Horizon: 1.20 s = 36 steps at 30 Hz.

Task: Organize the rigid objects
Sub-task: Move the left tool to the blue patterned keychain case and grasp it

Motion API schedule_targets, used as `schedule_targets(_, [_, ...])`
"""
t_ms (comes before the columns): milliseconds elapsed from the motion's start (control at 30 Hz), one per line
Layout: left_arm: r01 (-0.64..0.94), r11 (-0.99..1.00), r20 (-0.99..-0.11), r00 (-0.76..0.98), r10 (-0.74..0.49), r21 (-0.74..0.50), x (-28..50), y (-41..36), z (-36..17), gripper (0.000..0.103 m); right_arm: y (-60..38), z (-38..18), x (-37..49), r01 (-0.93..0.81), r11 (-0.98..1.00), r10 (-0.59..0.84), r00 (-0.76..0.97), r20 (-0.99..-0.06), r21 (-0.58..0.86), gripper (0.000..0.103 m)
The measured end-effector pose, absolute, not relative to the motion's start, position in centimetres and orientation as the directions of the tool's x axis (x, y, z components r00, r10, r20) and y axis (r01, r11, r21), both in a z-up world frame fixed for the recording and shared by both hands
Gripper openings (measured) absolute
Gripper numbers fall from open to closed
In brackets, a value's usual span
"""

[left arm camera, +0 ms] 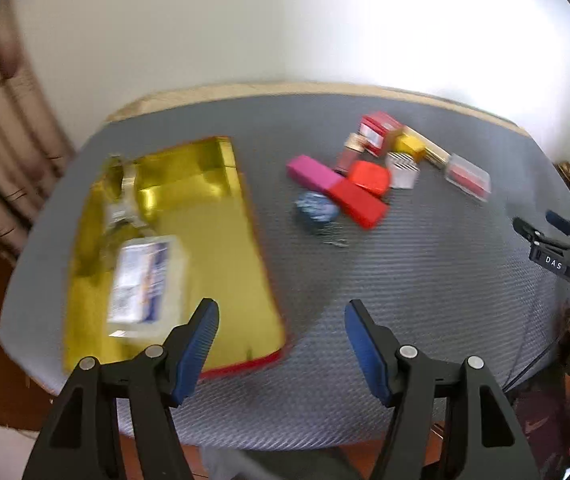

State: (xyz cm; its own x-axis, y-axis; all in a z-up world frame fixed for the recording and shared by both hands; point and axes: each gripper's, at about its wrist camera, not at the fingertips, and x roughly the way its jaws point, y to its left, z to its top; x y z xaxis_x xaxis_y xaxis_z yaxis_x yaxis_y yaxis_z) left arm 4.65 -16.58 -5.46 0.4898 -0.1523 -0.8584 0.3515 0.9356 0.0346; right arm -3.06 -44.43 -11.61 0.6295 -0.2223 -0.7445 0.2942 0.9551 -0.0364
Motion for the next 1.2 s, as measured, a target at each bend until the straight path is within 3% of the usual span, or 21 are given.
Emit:
schedule_targets(133, [0.352,0.935,-0.891,0.410,-0.194,-0.041,7.5,-18.8,-6.7,0.067,-43.7,-12.4,-1.8,0.263,0.965,-0.164,0.631,-0.759,0.010,0.099])
schedule_targets(367, [0.352,0.936,-0.905,0.396,-0.154,-0.006,11.3,-20.5,-7.5,0.067,-44.0,-12.6,-1.7,0.258,0.963,-0.108,0.637,-0.763,0.080,0.099])
schedule_targets(567, [0.461,0.887,-0.918,0.341,-0.202,-0.025,13.7,-21.3,-8.5,0.067,-43.5,-12.9,-1.3,0.245,0.966,-0.090,0.626,-0.775,0.086,0.099])
schedule_targets(1200, [0.729,0.683,-0.952,0.238,-0.193,0.043,16.4,-23.9,-12.0,0.067,-43.3,-13.8,-0.2,0.233,0.967,-0.056,0.593,-0.803,0.105,0.100])
